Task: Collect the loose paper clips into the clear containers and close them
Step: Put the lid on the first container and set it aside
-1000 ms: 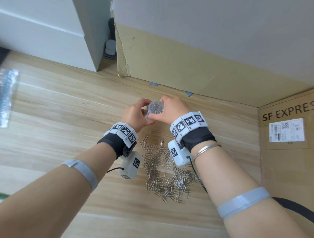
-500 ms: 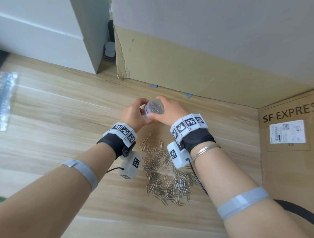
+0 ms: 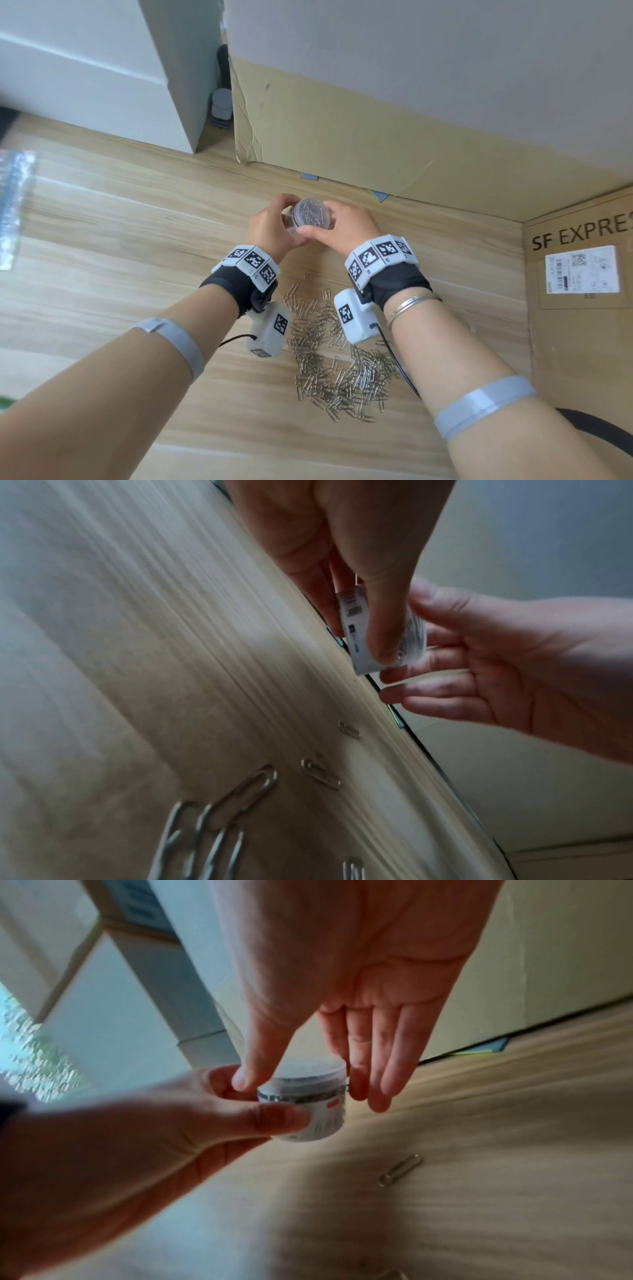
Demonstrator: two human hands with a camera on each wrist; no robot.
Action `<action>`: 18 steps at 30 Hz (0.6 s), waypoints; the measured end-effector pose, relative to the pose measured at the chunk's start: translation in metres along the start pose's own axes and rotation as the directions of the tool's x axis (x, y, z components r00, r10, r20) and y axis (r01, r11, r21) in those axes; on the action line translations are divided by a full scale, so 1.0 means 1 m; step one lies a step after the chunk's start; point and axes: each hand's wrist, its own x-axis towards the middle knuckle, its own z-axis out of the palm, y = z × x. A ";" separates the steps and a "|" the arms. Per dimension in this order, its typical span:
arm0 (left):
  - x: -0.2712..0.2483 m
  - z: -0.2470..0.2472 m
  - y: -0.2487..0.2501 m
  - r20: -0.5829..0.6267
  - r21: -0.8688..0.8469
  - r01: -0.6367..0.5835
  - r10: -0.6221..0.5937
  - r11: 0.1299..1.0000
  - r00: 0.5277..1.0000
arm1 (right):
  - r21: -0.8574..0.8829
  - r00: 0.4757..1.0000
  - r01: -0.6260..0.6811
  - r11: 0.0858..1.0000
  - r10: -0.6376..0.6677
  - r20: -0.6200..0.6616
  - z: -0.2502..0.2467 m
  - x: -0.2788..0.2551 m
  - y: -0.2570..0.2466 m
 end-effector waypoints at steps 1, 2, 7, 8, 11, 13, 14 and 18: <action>0.004 0.000 -0.001 -0.009 -0.012 0.005 -0.005 1.000 1.000 | 0.086 1.000 -0.013 0.996 0.012 0.013 0.000 0.001 0.000; 0.009 -0.001 -0.002 -0.014 -0.020 0.007 -0.007 1.000 1.000 | 0.184 0.999 -0.034 0.982 0.030 0.026 0.000 0.002 0.000; 0.037 -0.008 -0.008 -0.048 0.206 0.017 -0.007 0.978 0.999 | 0.431 0.998 -0.029 0.902 0.052 -0.042 0.003 0.009 -0.004; 0.041 -0.009 -0.008 -0.041 0.257 0.017 -0.007 0.966 0.999 | 0.433 0.996 -0.027 0.901 0.060 -0.062 0.005 0.012 -0.006; 0.050 -0.011 -0.007 -0.026 0.277 0.021 -0.015 0.961 1.000 | 0.462 0.992 -0.031 0.886 0.086 -0.097 0.007 0.020 -0.010; 0.054 -0.010 -0.007 -0.035 0.226 0.037 -0.030 0.974 0.999 | 0.457 0.990 -0.050 0.888 0.106 -0.097 0.005 0.025 -0.013; 0.055 -0.009 -0.007 -0.034 0.207 0.044 -0.038 0.977 0.999 | 0.451 0.990 -0.052 0.891 0.107 -0.095 0.005 0.026 -0.013; 0.055 -0.006 -0.006 -0.002 0.187 0.066 -0.066 0.980 0.998 | 0.415 0.992 -0.048 0.909 0.093 -0.088 0.006 0.026 -0.013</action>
